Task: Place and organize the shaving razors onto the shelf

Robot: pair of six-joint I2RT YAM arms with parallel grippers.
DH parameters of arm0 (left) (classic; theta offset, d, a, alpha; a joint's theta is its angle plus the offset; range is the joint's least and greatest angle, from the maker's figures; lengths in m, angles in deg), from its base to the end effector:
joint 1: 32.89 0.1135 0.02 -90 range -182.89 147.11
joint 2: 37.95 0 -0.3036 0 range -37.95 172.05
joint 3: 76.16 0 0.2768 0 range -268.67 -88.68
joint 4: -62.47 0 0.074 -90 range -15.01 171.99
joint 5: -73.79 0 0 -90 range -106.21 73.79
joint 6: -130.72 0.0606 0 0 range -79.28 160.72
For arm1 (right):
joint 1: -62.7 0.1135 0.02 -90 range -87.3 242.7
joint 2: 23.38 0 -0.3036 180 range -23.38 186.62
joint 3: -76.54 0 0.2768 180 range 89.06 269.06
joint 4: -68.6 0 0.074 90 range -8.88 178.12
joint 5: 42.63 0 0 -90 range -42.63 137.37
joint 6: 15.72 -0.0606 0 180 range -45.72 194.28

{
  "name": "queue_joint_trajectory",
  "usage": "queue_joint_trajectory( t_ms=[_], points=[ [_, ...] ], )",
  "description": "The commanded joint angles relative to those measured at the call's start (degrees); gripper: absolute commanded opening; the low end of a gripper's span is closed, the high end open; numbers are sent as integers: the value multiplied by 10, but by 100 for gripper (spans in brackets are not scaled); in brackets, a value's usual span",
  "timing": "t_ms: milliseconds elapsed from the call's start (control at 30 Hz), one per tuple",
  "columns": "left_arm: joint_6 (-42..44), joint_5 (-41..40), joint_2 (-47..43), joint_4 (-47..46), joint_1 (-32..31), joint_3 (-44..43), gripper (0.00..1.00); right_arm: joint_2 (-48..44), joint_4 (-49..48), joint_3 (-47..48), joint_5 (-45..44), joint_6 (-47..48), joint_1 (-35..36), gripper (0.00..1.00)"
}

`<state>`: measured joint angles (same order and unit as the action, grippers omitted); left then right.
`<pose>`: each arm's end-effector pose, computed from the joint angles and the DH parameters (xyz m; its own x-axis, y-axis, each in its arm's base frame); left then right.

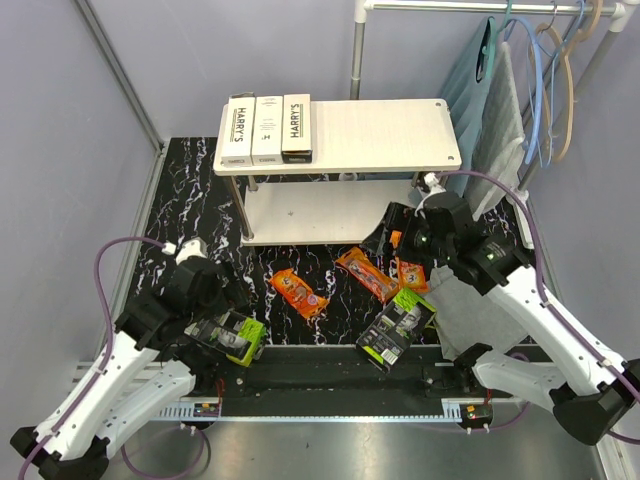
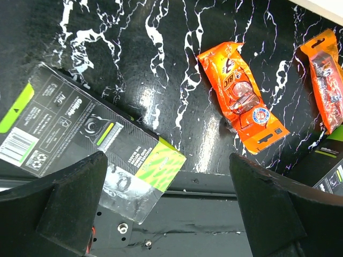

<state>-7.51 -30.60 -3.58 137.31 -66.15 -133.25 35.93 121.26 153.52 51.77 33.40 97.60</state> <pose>0.0971 -0.0457 0.2871 -0.7407 -0.3781 -0.5553 -0.2234 0.9181 -0.3273 0.1933 0.1405 0.3815 -0.7627 0.2636 -0.5906 -0.1625 0.8058 0.5694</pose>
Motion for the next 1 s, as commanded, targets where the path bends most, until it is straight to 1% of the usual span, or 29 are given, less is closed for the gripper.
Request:
queue_joint_trajectory(
  t_ms=[0, 67, 167, 200, 333, 433, 667, 867, 967],
  points=[
    [-7, 18, 5, -33, 1, 8, 99, -4, -33, -40, -3, -9, 47, 92],
    [-6, 17, 4, -32, 1, 6, 99, -2, -50, -57, -18, -24, 73, 92],
    [-2, 15, 3, -33, 1, 3, 99, 18, -105, -86, -26, -40, 112, 92],
    [-1, 15, 4, -32, 1, -1, 99, 33, -114, -95, -31, -43, 131, 92],
    [9, 23, 11, -34, 1, -9, 99, 90, -140, -96, -55, -43, 168, 91],
    [23, 33, 14, -39, 1, -17, 99, 142, -161, -88, -62, -34, 186, 91],
    [32, 45, 14, -41, 0, -27, 99, 264, -219, -43, -46, -5, 194, 90],
    [36, 52, 14, -44, 1, -30, 99, 333, -240, 4, -23, 23, 198, 88],
    [40, 54, 14, -44, 1, -32, 99, 353, -241, 16, -13, 35, 198, 88]
  ],
)
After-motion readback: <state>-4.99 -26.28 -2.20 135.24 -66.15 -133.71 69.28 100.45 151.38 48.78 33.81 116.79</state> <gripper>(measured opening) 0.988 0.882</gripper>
